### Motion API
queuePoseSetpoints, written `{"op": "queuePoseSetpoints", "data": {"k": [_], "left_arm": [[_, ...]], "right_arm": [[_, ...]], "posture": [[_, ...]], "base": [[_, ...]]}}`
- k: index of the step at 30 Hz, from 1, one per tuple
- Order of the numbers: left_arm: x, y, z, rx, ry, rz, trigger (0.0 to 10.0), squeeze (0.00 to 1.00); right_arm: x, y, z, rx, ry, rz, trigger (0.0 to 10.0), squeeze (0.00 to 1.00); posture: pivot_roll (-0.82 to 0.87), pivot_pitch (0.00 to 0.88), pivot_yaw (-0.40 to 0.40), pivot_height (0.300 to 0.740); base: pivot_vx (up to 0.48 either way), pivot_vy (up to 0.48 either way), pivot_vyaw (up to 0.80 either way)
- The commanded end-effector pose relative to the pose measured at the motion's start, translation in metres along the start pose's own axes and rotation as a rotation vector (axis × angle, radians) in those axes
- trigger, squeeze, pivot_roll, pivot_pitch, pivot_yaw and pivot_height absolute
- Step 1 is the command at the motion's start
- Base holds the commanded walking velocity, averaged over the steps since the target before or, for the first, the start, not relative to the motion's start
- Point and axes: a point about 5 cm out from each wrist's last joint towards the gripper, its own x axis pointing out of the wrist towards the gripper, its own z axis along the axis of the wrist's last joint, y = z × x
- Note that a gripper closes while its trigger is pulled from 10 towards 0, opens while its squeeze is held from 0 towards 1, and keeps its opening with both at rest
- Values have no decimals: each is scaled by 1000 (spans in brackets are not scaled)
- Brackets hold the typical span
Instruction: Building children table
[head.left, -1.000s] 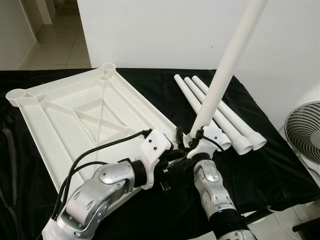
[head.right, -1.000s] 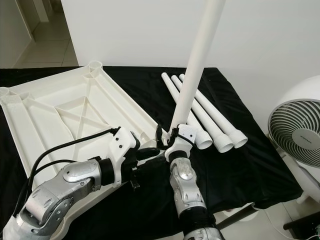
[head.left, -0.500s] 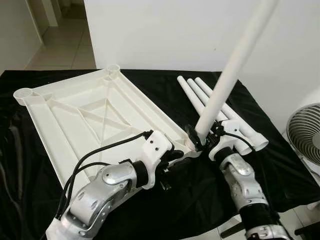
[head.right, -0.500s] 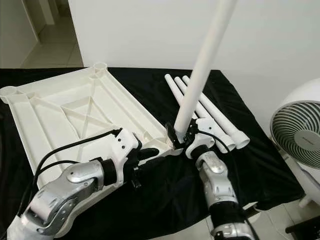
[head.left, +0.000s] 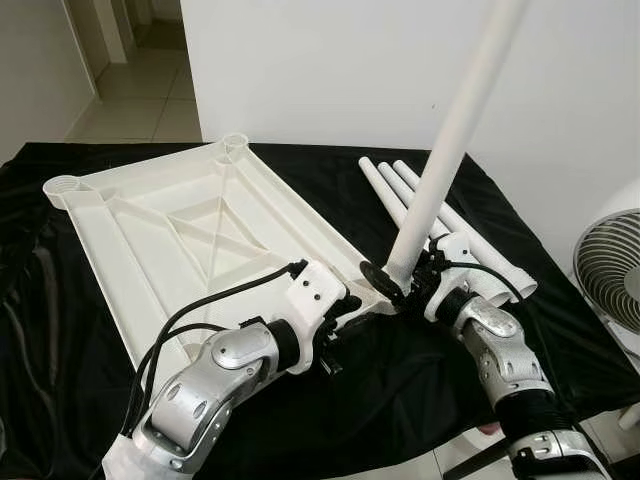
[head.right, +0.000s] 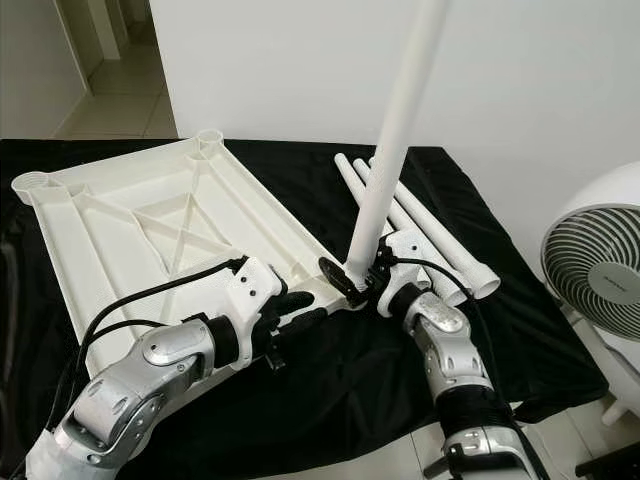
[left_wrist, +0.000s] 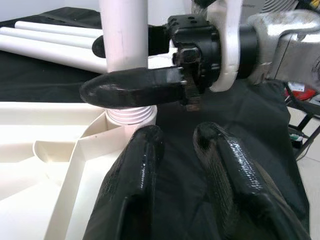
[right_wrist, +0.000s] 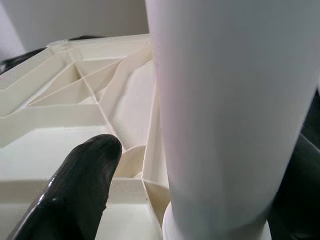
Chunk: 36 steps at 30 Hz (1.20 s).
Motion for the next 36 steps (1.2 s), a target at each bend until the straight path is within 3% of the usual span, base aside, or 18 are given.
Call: {"op": "queuePoseSetpoints", "data": {"k": [1, 9, 10, 11, 12, 13, 14, 27, 28, 32, 36], "left_arm": [[3, 1, -2, 18, 11, 15, 10000, 0], [3, 0, -2, 18, 7, 23, 10000, 0], [3, 0, -2, 19, 8, 24, 10000, 0], [3, 0, -2, 19, 8, 24, 10000, 0], [2, 0, -2, 20, 8, 25, 10000, 0], [2, 0, -2, 20, 8, 25, 10000, 0], [2, 0, -2, 20, 7, 28, 10000, 0], [0, 1, -2, 22, 6, 28, 10000, 0], [-1, 1, -1, 23, 5, 22, 10000, 0], [0, 1, -1, 22, 4, 15, 10000, 0], [0, 0, -1, 21, 3, 13, 10000, 0]], "right_arm": [[2, 4, -3, -2, 20, 57, 10000, 0], [2, -8, -3, -14, 47, 46, 9843, 0], [1, -11, -4, -10, 53, 32, 4588, 0], [1, -11, -4, -10, 53, 32, 4588, 0], [0, -13, -4, -4, 55, 21, 1922, 0], [0, -13, -4, -4, 55, 21, 1922, 0], [-1, -14, -5, 2, 57, 11, 0, 0], [-9, -17, -12, 45, 55, -46, 0, 0], [-7, -13, -16, 42, 58, -145, 10000, 0], [1, -2, -21, 41, 81, -274, 10000, 0], [3, 1, -22, 37, 84, -297, 10000, 0]], "posture": [[35, 19, -49, 740], [38, 26, -57, 740], [39, 30, -59, 740], [39, 30, -59, 740], [40, 32, -60, 740], [40, 32, -60, 740], [39, 34, -60, 740], [35, 45, -48, 740], [30, 49, -46, 740], [29, 48, -43, 740], [29, 48, -43, 740]], "base": [[0, 0, 0], [0, 0, 0], [0, 0, 0], [0, 0, 0], [0, 0, 0], [0, 0, 0], [0, 0, 0], [0, 0, 0], [0, 0, 0], [0, 0, 0], [0, 0, 0]]}}
